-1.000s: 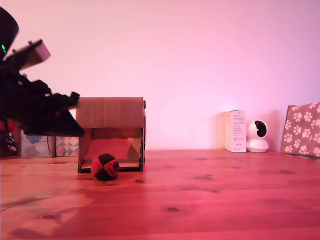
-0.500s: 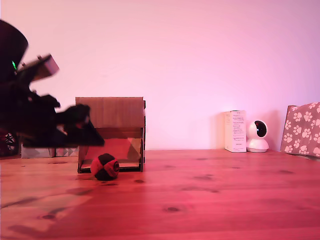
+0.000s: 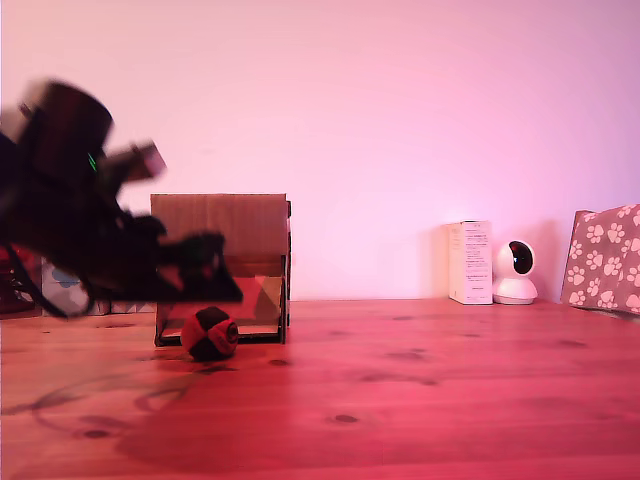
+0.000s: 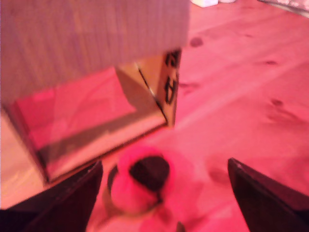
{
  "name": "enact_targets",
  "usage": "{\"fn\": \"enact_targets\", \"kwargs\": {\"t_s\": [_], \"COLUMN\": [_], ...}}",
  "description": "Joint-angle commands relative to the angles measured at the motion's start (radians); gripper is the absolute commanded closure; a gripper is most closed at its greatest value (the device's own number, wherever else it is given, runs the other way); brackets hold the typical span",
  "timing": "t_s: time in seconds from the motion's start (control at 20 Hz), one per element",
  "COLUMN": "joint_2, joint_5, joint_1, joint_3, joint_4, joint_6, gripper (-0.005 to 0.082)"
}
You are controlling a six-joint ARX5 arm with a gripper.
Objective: Drop the footbag into the cardboard dice tower
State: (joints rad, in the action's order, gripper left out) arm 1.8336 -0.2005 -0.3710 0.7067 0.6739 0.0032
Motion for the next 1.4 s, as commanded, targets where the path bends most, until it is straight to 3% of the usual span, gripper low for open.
{"fn": "enact_targets", "kwargs": {"t_s": [0.0,0.3,0.4,0.55,0.6,0.75,0.95,1.1,1.35], "joint_2": [0.043,0.125,0.125,0.125,0.125,0.101,-0.021,-0.13,-0.313], "joint_5": [0.0,0.003,0.006,0.042,0.042,0.033,0.021,0.014,0.014], "joint_1": [-0.002,-0.002,-0.002,-0.001,0.001,0.0,-0.016,-0.018,-0.018], "joint_3": [0.024,0.085,0.087,0.087,0.087,0.087,0.087,0.087,0.087], "joint_4": [0.003,-0.037,-0.061,-0.077,-0.079,-0.121,-0.294,-0.394,-0.556], "joint_6": [0.006,0.005,0.005,0.005,0.004,0.004,-0.005,-0.06,-0.086], "gripper": [0.0005,0.002,0.0175,0.0601,0.0671,0.0677,0.0677,0.0677,0.0677]}}
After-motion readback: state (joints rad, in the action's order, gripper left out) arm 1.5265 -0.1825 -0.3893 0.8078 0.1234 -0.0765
